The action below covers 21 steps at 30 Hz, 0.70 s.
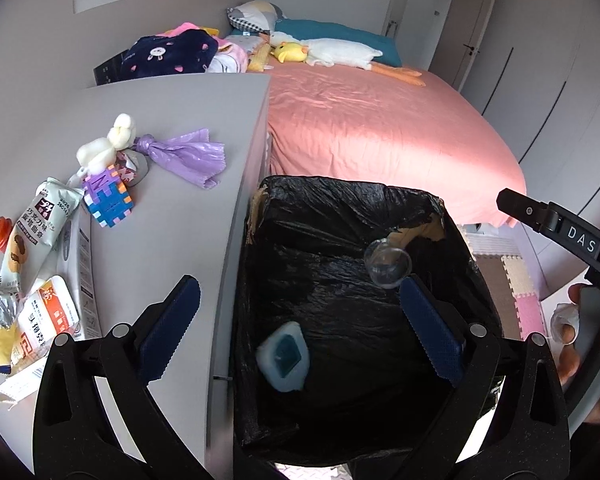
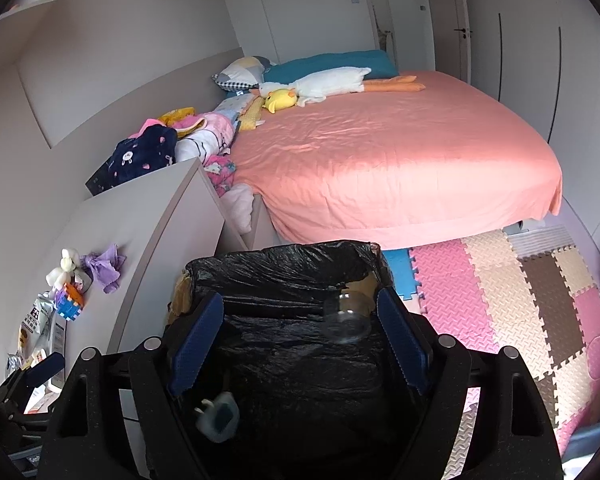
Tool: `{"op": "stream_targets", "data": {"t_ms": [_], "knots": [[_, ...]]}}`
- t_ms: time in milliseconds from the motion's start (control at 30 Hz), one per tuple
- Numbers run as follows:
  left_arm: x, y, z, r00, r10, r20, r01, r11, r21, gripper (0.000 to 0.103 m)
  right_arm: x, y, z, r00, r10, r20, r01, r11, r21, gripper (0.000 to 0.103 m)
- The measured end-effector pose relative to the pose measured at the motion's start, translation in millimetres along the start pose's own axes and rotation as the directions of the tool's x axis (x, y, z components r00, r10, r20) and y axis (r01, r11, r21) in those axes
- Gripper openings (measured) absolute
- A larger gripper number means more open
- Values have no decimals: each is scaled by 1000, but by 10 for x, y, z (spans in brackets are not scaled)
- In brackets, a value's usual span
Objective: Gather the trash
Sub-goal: 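Carry both items over the black trash bin and open both tools, then return both tools to the desk and grasp the yellow wrapper with the left tool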
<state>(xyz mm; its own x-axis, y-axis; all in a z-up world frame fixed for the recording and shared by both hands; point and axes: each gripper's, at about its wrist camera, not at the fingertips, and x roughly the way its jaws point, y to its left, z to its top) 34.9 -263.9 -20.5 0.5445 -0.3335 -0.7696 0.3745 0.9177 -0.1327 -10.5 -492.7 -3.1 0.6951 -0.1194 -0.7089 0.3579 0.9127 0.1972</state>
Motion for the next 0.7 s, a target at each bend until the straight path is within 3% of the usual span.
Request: {"op": "stream_targets", "data": {"t_ms": [700], "knots": [[-410, 697, -60, 992, 110, 58, -104, 991, -87, 97, 27, 832, -135, 994, 106, -21, -108, 983, -147, 80]]}}
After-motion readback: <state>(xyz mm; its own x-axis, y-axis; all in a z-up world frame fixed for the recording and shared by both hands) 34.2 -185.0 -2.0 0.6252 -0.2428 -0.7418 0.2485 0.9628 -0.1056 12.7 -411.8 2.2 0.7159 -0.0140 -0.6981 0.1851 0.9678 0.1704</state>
